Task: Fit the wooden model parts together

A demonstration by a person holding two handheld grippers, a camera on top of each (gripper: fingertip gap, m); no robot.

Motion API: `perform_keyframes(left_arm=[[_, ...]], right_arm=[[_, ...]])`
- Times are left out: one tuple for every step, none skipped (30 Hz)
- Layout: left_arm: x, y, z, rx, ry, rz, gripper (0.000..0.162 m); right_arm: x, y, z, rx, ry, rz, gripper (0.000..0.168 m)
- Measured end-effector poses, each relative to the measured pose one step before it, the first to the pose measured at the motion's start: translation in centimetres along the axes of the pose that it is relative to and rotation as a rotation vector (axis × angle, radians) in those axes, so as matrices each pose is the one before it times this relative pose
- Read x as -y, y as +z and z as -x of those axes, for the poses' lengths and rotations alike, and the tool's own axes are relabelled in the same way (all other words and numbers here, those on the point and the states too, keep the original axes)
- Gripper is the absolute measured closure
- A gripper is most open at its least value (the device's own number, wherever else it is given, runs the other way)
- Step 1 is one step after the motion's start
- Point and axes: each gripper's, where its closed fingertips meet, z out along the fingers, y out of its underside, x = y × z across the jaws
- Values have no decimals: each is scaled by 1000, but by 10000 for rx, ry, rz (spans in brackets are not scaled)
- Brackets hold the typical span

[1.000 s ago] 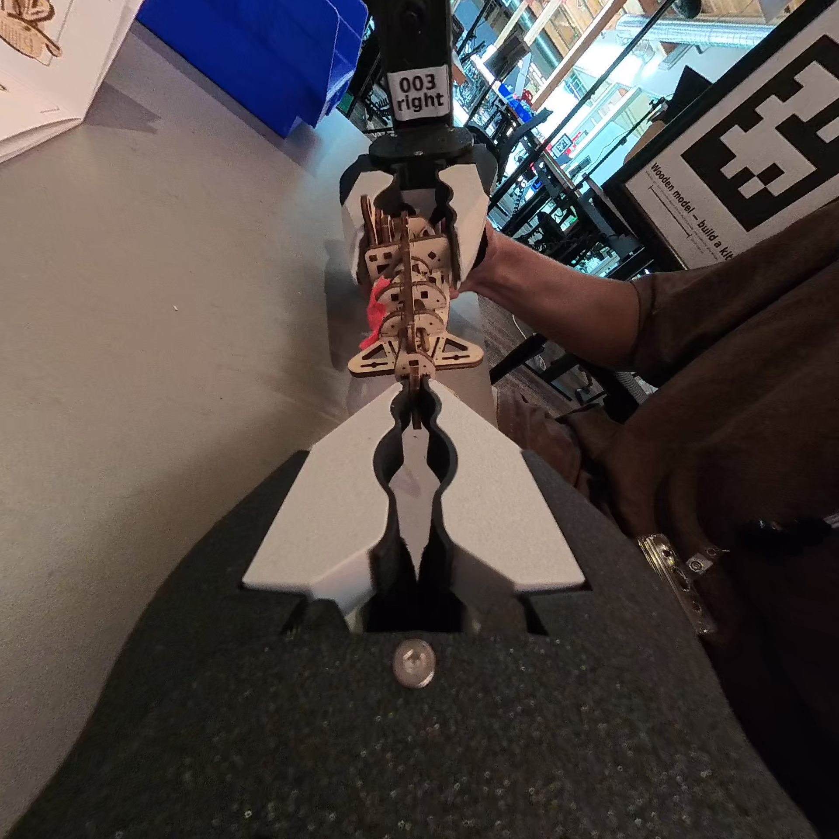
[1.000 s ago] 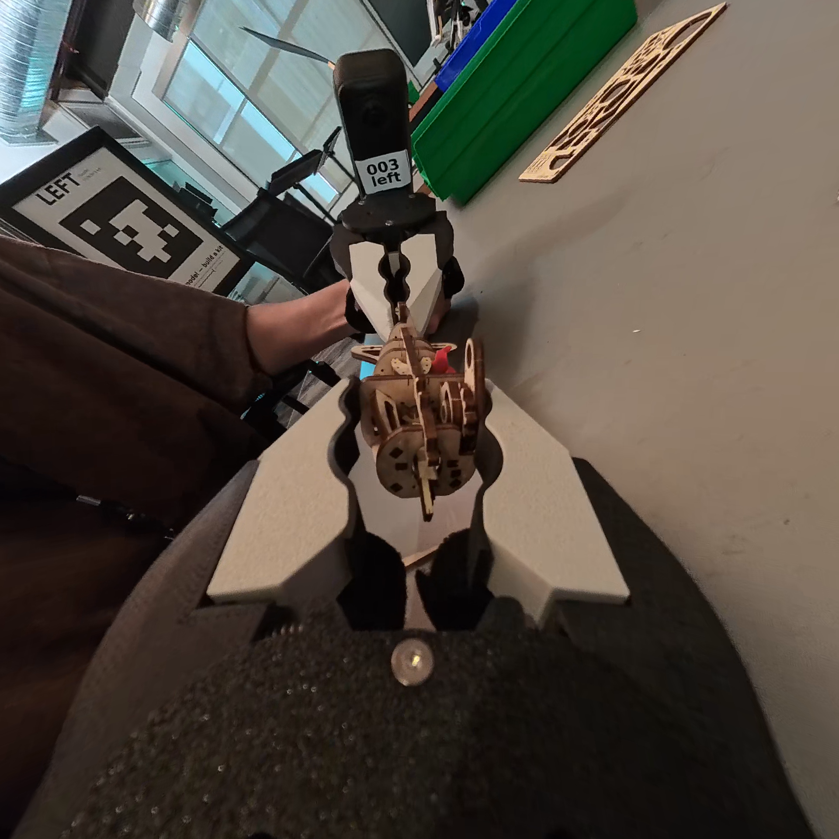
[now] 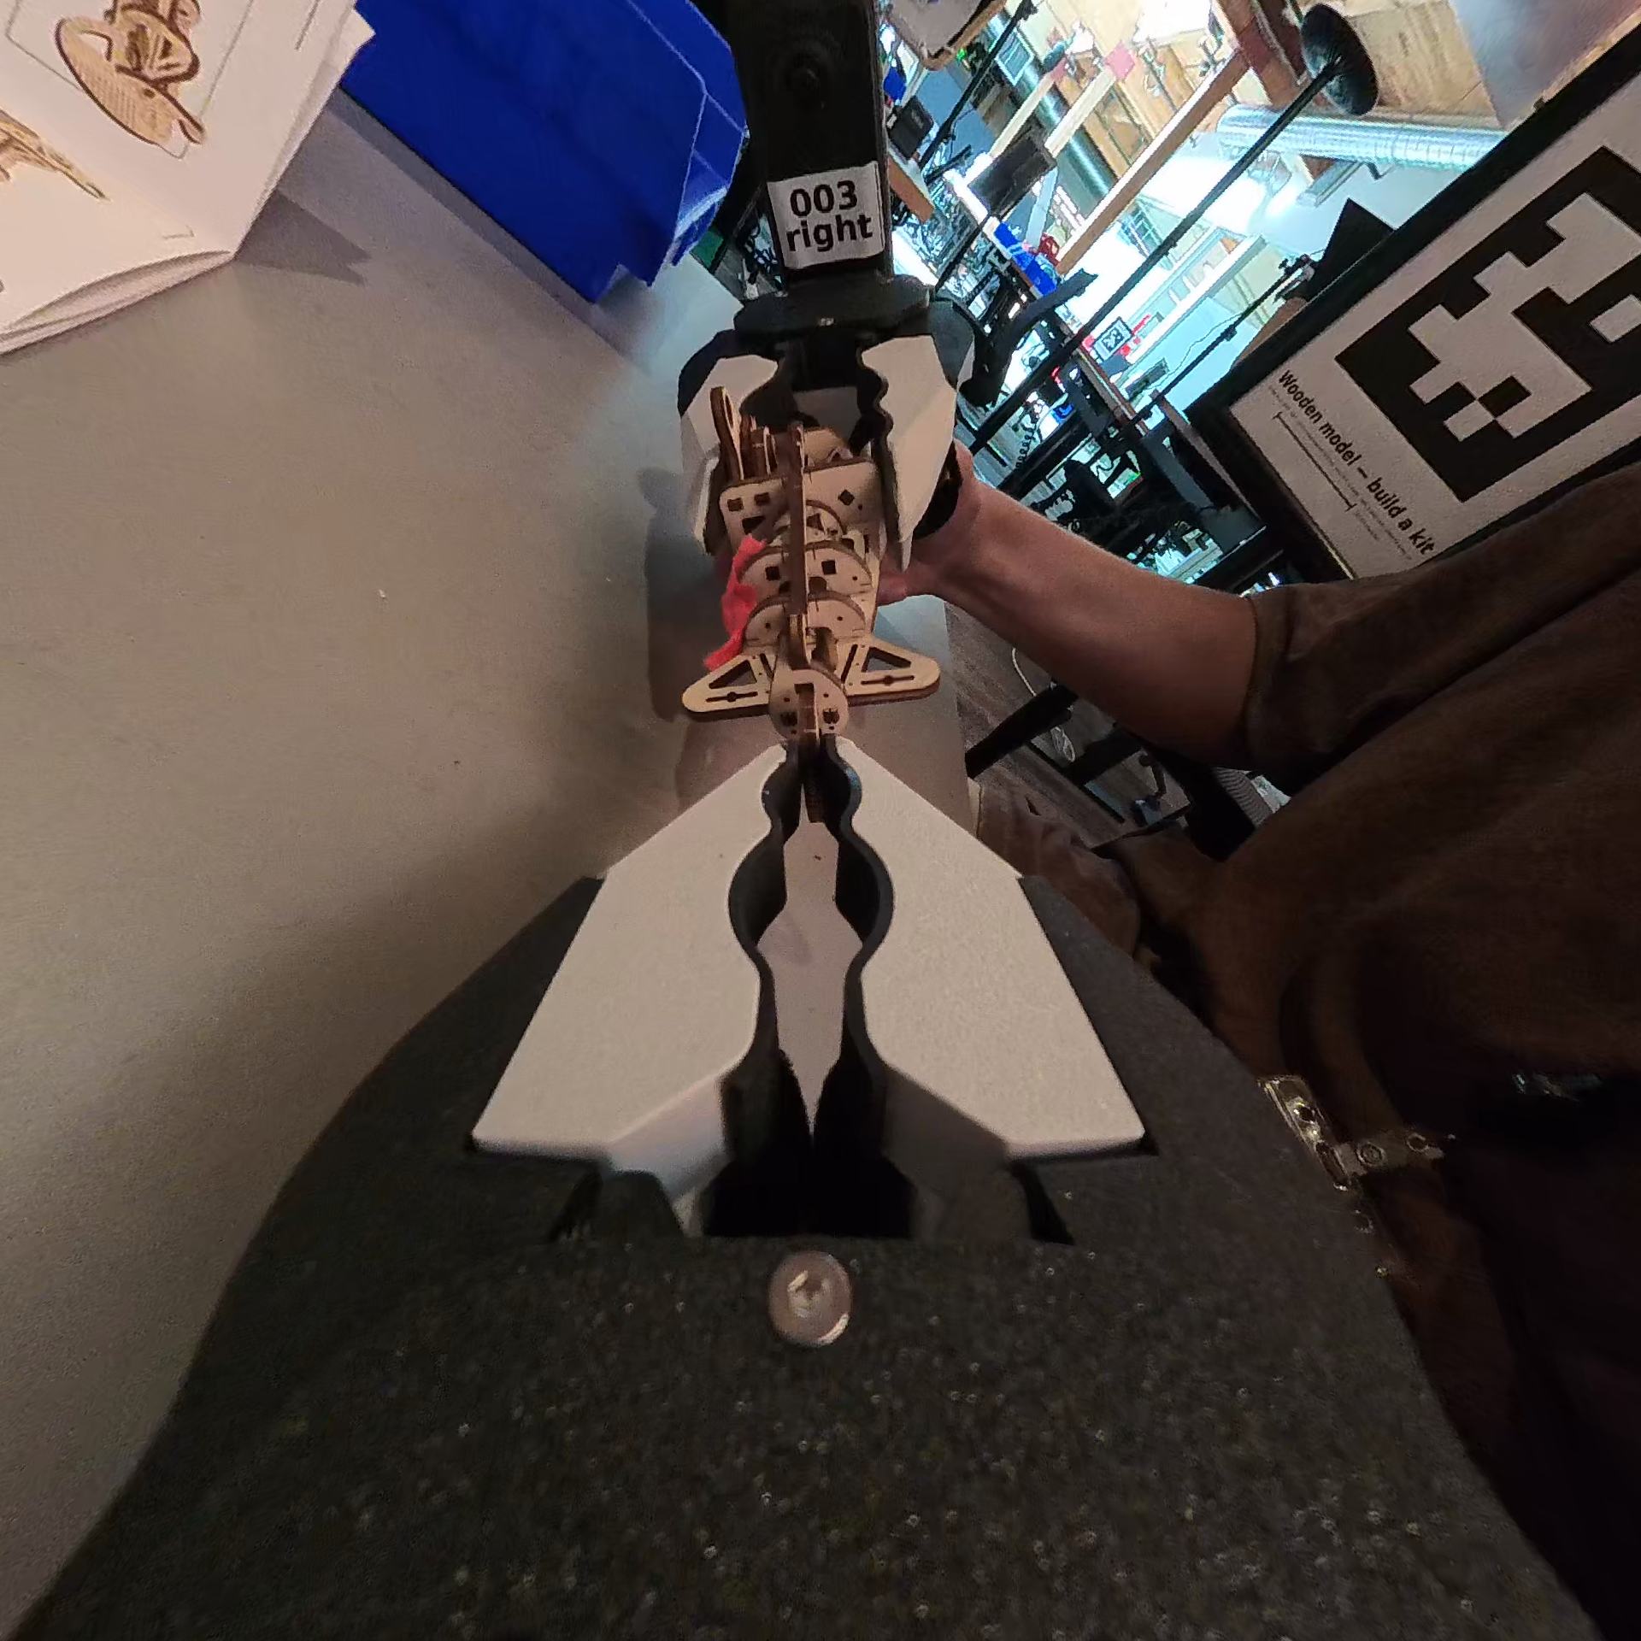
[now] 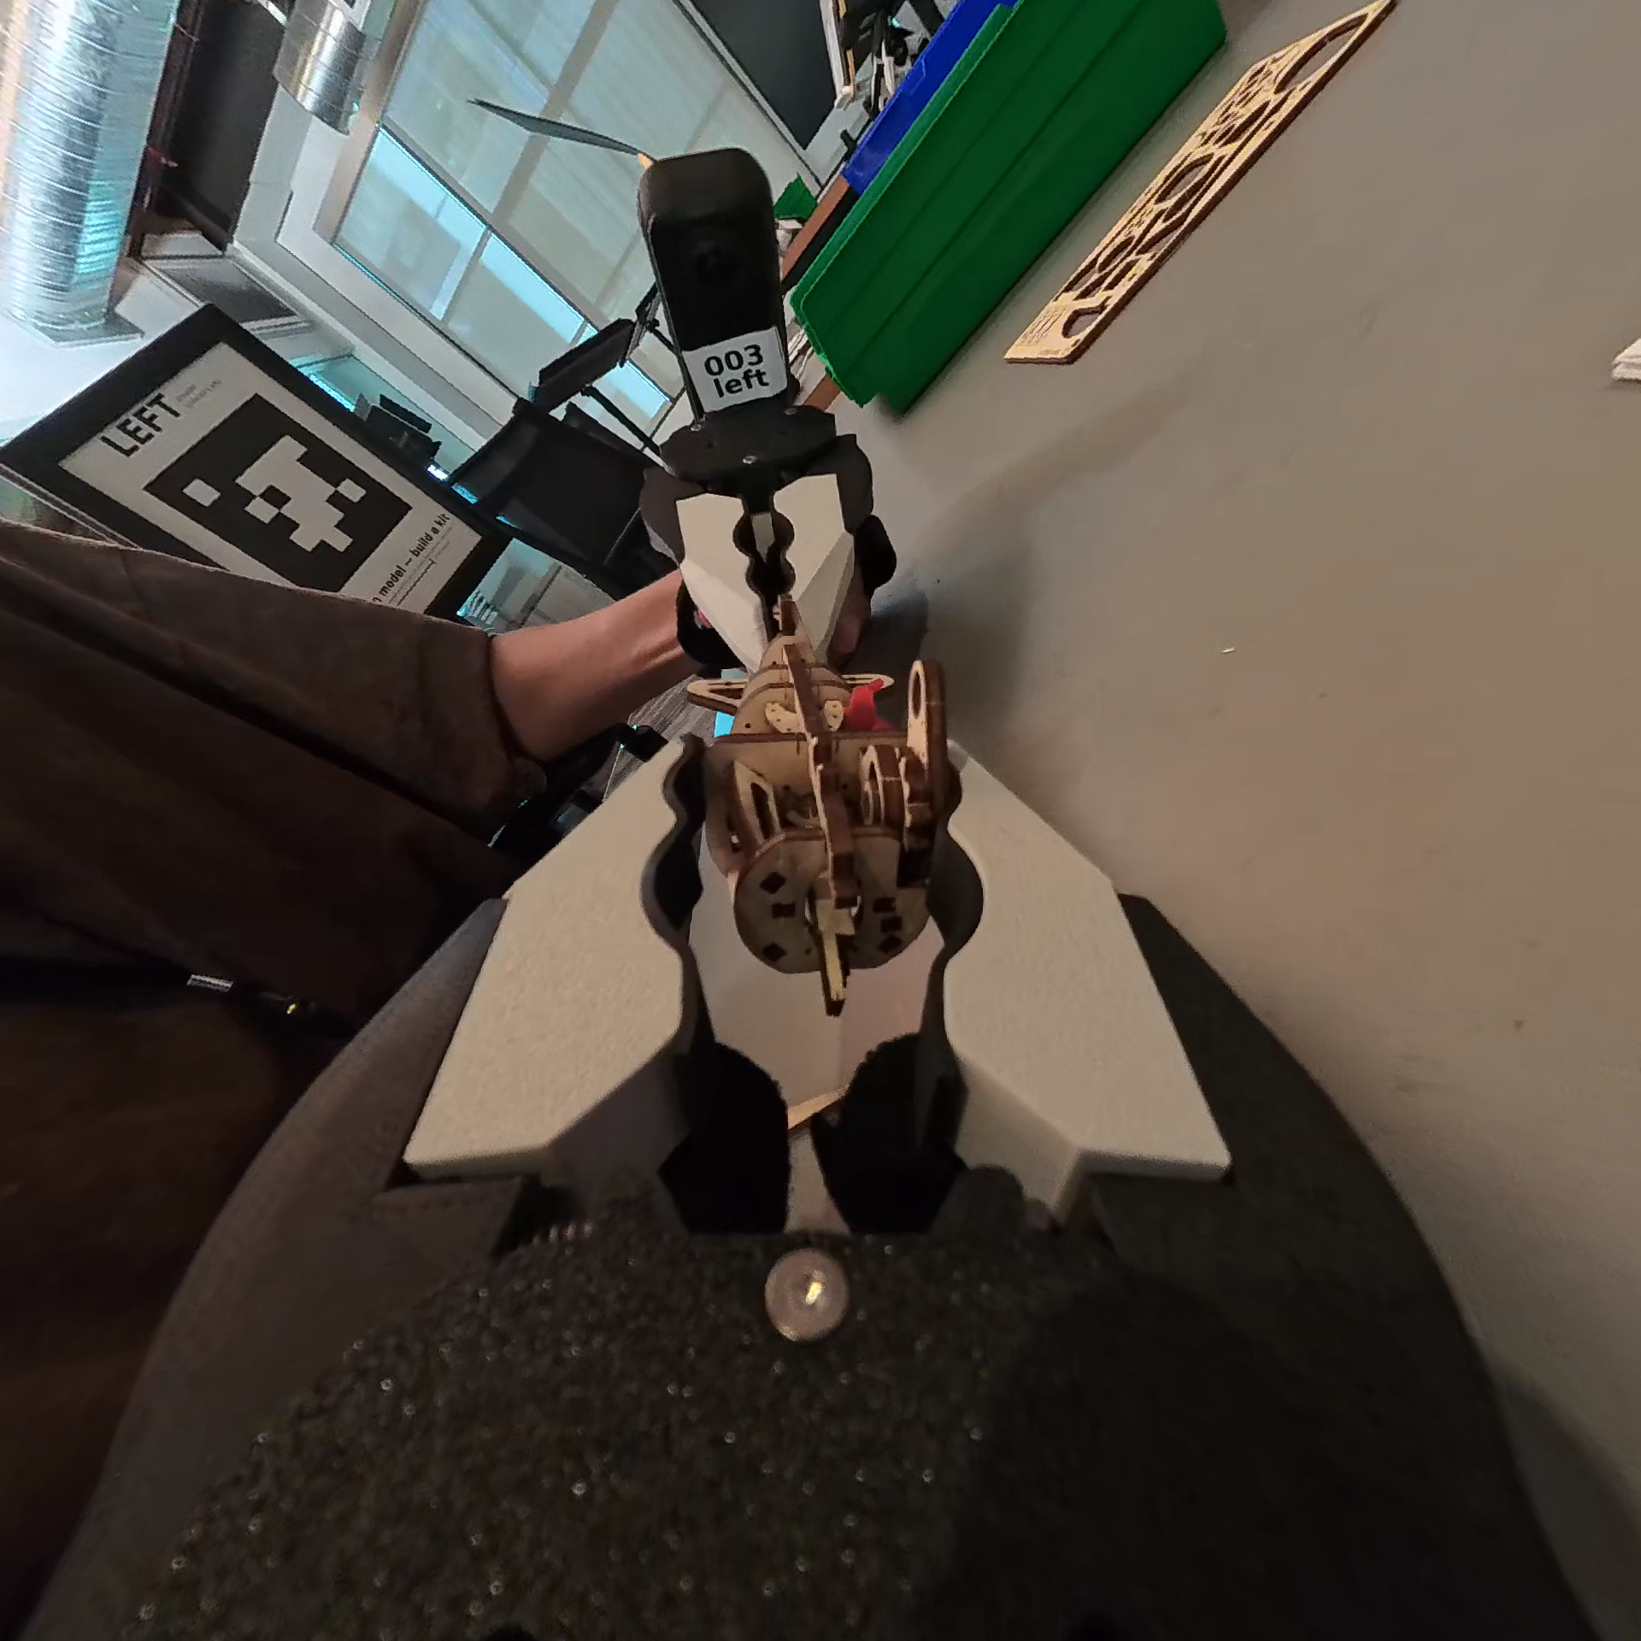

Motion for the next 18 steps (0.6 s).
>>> perform_keyframes(left_arm=[[-38,-1,15,-18,-38,34,162],[-1,-48,14,-37,-54,-3,162],[46,-86,-7,-63,-70,-31,162],[9,-29,17,-21,-45,-2,162],[20,-32,-65,-57,4,-16,162],[119,-29,-91,-98,-23,-70,162],[-63,65,-54,-45,-2,61,162],[-136,65,-59,-50,1,100,162],[-83,60,-32,-15,20,75,162],[-120,39,2,7,16,94,162],[-20,19,87,48,-18,23,162],[-59,26,37,16,-7,47,162],[-175,93,43,26,-4,143,162],[-113,93,116,94,3,83,162],[-119,55,-38,-24,3,89,162],[-98,52,10,7,1,76,162],[-34,24,10,13,4,27,162],[-228,78,-12,-29,-18,171,162]], right_arm=[[-28,29,9,-14,-8,8,120],[-40,52,16,-12,-14,1,120],[-23,54,-2,-22,-22,-1,120],[20,46,31,16,-7,-11,120],[45,12,65,53,19,-26,120],[20,-17,37,50,29,-7,120],[-65,-1,4,24,43,43,120],[-54,-18,35,26,18,29,120],[-49,18,35,14,3,29,120],[-50,6,-16,-30,-27,24,121],[-29,4,-47,-28,7,11,120],[-80,16,-7,-16,12,47,120],[-101,-24,-69,-48,-6,62,120],[-83,-2,-20,-21,-2,44,120],[-119,13,25,12,31,71,120],[-70,0,-21,-1,24,52,120],[-110,19,9,11,5,75,120],[-203,15,-47,-24,-3,138,120]])
